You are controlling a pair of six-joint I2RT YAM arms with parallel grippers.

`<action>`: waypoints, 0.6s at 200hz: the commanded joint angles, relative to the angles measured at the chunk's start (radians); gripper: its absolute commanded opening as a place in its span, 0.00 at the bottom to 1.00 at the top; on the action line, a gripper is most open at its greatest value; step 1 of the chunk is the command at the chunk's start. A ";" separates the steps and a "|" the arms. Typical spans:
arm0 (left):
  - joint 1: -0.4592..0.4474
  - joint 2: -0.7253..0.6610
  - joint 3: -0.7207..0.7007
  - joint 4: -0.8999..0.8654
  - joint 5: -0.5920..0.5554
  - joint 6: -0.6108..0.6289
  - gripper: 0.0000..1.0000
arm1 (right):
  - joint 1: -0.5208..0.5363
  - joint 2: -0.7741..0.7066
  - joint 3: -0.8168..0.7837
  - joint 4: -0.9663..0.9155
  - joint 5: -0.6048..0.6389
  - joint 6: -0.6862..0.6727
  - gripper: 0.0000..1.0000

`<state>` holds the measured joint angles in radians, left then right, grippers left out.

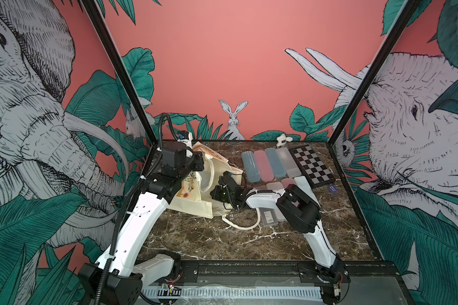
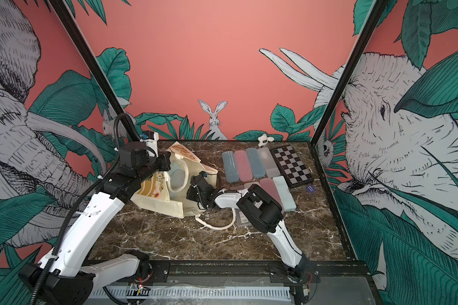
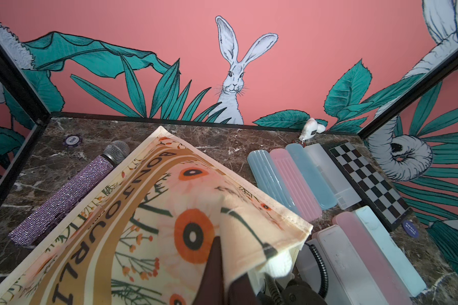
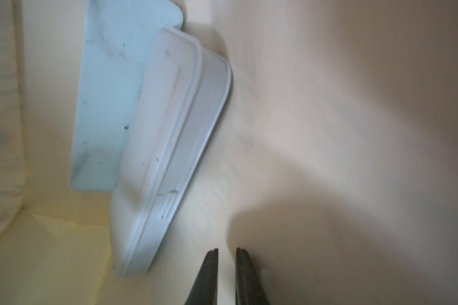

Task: Take out the pencil case from the canvas bag
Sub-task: Pick up the pencil case from the canvas bag.

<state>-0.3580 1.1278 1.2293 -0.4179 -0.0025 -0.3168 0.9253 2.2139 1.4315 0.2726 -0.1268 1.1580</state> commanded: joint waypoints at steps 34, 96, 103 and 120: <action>-0.007 -0.079 0.017 0.159 0.111 0.021 0.00 | -0.043 0.051 0.030 0.135 0.006 0.239 0.50; -0.008 -0.080 0.030 0.151 0.148 0.046 0.00 | -0.048 0.071 0.019 0.259 0.030 0.327 0.76; -0.007 -0.079 0.034 0.155 0.165 0.049 0.00 | -0.047 0.078 0.034 0.244 0.026 0.331 0.79; -0.007 -0.080 0.041 0.160 0.205 0.051 0.00 | -0.047 0.089 0.064 0.188 0.026 0.343 0.83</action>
<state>-0.3595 1.1069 1.2278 -0.3965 0.1135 -0.2775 0.8936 2.2597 1.4593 0.4942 -0.1345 1.3273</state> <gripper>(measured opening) 0.051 0.813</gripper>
